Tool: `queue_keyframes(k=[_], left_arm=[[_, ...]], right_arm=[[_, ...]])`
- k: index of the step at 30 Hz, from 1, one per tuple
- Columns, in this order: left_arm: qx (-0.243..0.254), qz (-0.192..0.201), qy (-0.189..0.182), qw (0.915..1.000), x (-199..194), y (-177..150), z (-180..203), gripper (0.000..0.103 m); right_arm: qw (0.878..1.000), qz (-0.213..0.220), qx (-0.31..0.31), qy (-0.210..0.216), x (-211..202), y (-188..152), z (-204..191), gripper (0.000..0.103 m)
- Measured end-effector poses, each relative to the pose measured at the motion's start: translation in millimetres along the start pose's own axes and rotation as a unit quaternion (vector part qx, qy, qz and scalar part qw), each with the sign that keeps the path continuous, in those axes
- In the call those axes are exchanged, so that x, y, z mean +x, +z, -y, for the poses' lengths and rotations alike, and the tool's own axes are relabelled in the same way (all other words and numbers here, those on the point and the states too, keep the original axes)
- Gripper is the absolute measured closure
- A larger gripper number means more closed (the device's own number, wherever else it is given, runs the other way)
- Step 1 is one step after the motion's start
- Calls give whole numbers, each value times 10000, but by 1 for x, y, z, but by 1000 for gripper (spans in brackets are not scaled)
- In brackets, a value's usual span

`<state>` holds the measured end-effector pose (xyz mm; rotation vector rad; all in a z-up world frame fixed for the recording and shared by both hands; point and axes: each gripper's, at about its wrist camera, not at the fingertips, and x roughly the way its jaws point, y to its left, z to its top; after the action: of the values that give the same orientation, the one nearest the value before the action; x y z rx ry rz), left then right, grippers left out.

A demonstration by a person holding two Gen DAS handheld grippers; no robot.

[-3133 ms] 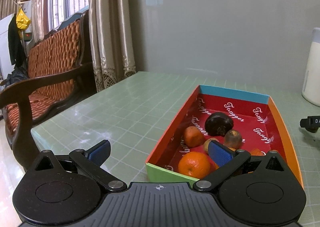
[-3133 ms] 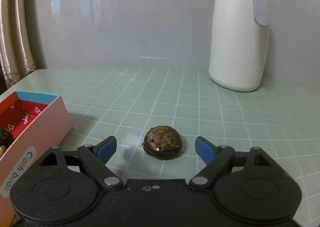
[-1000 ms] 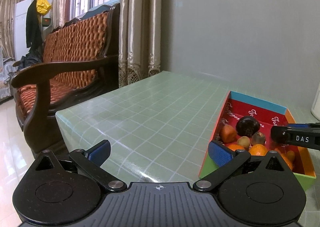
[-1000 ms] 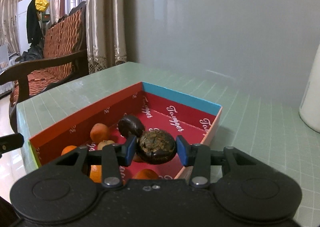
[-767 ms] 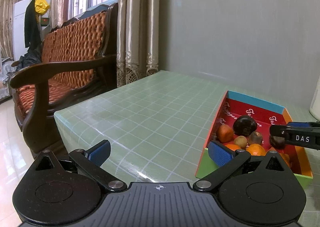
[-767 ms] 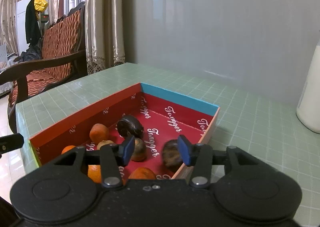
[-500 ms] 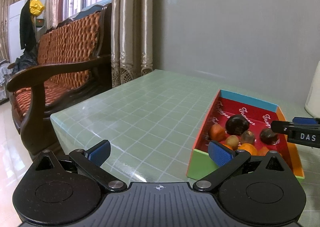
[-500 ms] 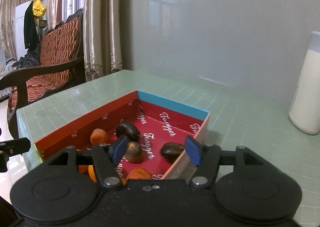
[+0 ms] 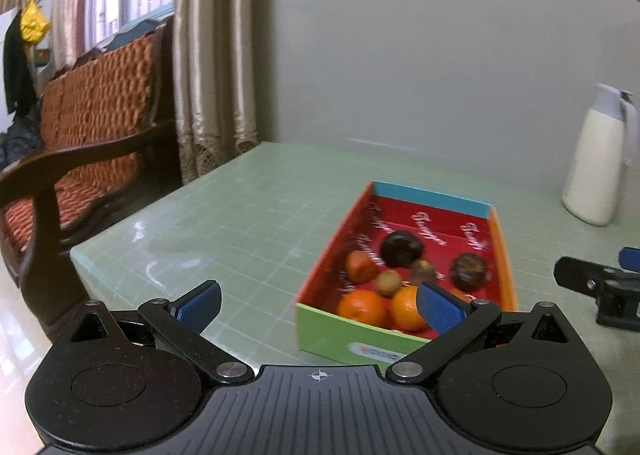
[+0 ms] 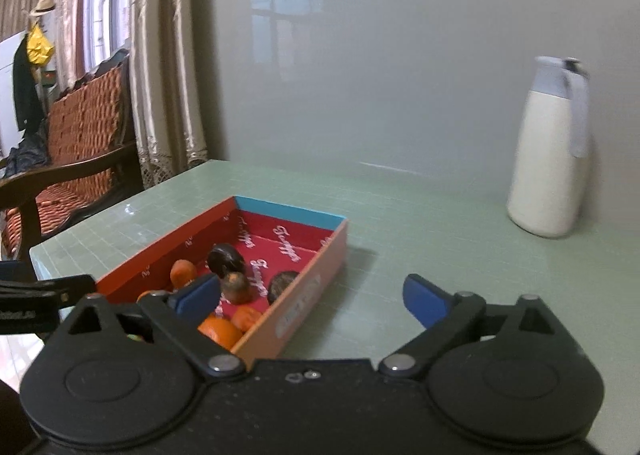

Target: Organize fruits

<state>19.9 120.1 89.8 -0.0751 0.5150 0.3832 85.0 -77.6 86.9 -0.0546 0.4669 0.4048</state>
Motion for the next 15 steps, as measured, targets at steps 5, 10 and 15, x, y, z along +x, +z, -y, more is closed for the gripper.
queue_keyframes(k=[5,10,15], left_arm=[[222,-76,-151,9996,-14,-3,20,0],[369,-66,-356,9987,-34,-9,34,0],[456,-58,-526,9976,-50,-13,41,0]], right_arm=[[9995,14,219,-238,-32,-14,6,0],[9977,-37,450,-505,-53,-31,11,0],[9963,6,557,-652,-70,-40,9,0]])
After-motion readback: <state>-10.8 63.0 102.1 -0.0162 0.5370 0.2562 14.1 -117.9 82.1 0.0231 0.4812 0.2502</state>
